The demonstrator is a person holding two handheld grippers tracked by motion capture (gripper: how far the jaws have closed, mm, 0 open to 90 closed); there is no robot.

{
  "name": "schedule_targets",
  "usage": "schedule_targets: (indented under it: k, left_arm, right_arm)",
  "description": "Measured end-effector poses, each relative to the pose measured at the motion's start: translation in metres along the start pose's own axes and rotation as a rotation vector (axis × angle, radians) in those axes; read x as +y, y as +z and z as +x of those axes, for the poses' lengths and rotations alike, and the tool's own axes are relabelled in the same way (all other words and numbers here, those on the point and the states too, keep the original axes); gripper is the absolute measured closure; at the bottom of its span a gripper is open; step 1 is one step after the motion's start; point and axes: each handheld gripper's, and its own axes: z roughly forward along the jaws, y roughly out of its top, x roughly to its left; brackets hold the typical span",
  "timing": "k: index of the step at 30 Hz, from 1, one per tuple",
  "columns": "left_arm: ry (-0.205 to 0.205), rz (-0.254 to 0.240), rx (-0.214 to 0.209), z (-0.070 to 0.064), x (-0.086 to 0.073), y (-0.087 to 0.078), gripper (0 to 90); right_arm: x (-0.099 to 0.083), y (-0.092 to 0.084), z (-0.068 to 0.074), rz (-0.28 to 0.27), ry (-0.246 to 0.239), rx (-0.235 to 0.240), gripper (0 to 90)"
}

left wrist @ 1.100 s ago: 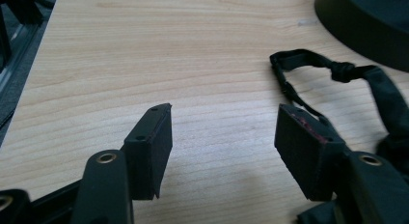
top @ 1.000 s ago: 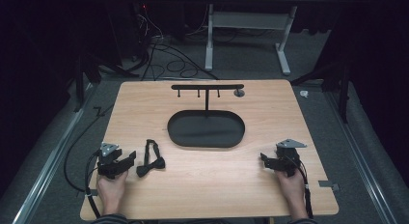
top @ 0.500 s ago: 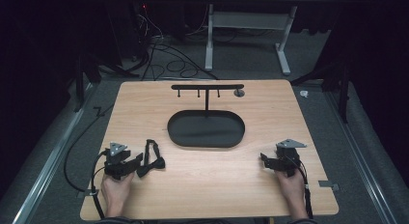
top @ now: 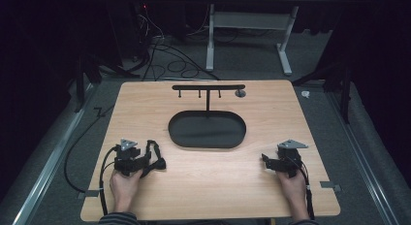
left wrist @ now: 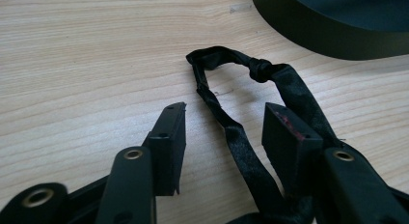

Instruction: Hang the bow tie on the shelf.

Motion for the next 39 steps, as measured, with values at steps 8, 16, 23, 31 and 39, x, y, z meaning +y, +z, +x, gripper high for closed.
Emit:
schedule_targets:
  k: [8, 16, 23, 31, 39]
  left_arm:
    - [0.025, 0.039, 0.014, -0.002, -0.001, 0.010, 71.4]
    - [0.057, 0.026, 0.009, -0.004, 0.000, 0.009, 89.1]
    - [0.078, -0.015, -0.009, -0.008, 0.007, -0.002, 89.4]
    - [0.141, -0.094, -0.041, -0.025, 0.023, -0.027, 89.4]
    - [0.198, -0.155, -0.070, -0.040, 0.037, -0.047, 89.4]
  right_arm:
    - [0.000, 0.000, 0.000, 0.000, -0.001, 0.002, 24.6]
    - [0.000, 0.000, 0.000, 0.001, -0.002, 0.003, 24.4]
    - [0.000, 0.000, 0.000, 0.001, -0.003, 0.005, 24.2]
    - [0.000, 0.000, 0.000, 0.002, -0.002, 0.004, 24.1]
    - [0.000, 0.000, 0.000, 0.002, -0.003, 0.005, 24.1]
